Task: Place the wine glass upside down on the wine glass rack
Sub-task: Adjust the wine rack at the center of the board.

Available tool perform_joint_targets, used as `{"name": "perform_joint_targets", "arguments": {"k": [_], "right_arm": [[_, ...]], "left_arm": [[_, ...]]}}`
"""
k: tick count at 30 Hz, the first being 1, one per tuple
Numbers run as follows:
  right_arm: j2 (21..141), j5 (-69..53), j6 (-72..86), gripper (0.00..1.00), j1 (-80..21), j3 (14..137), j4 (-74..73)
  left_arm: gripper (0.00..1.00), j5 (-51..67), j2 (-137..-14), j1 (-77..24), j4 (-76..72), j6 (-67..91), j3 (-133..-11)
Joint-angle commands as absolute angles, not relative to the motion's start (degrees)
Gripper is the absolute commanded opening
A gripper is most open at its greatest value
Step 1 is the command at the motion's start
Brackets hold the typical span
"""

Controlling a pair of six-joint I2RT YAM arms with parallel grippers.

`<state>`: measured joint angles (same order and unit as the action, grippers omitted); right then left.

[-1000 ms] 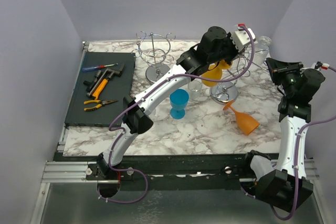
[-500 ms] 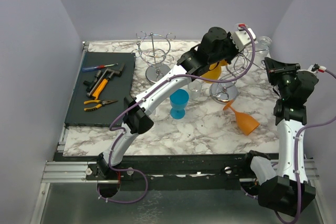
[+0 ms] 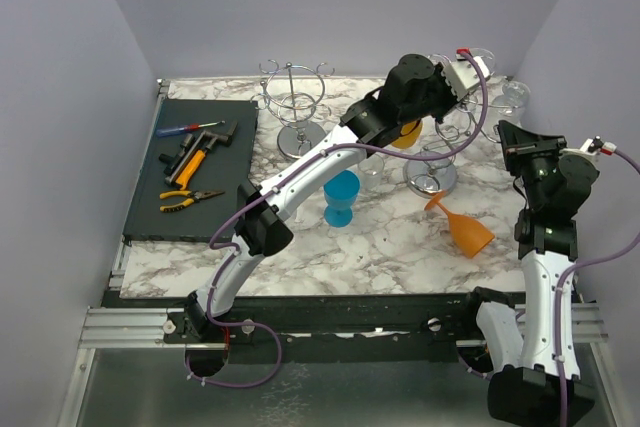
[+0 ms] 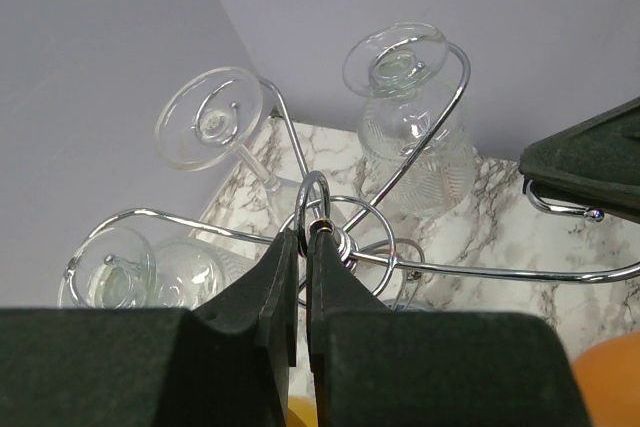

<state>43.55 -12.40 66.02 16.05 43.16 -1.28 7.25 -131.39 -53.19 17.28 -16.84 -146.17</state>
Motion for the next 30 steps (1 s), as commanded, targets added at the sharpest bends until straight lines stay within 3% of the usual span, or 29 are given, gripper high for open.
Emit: {"name": "perform_joint_targets", "arguments": {"k": [1, 7, 11, 15, 23, 25, 30], "right_arm": [[46.18, -28.1, 59.32, 0.0, 12.53, 39.67, -10.45], [49.27, -29.75, 58.61, 0.01, 10.77, 40.45, -7.85], [49.49, -30.47, 57.19, 0.08, 10.37, 40.15, -8.95], [47.82, -27.91, 53.73, 0.32, 10.3, 41.53, -14.01], [45.5, -20.29, 46.69, 0.7, 10.34, 49.72, -22.99], [44.56, -18.67, 45.39, 0.76, 10.35, 50.76, -24.59], [44.12, -17.54, 44.87, 0.78, 10.34, 50.82, -26.31]], "left_arm": [[0.0, 4.24, -131.03, -52.43, 6.77, -20.08, -146.77], [0.0, 4.09, -131.36, -52.55, 5.94, -20.99, -147.47], [0.02, 4.57, -130.91, -52.69, 5.71, -20.98, -147.18], [0.04, 6.44, -128.87, -52.71, 5.45, -20.61, -144.33], [0.01, 7.67, -127.47, -53.0, 5.54, -20.15, -141.3], [0.0, 7.66, -127.24, -53.02, 5.62, -20.13, -140.98], [0.0, 7.33, -126.32, -53.05, 5.8, -20.52, -139.52]]}}
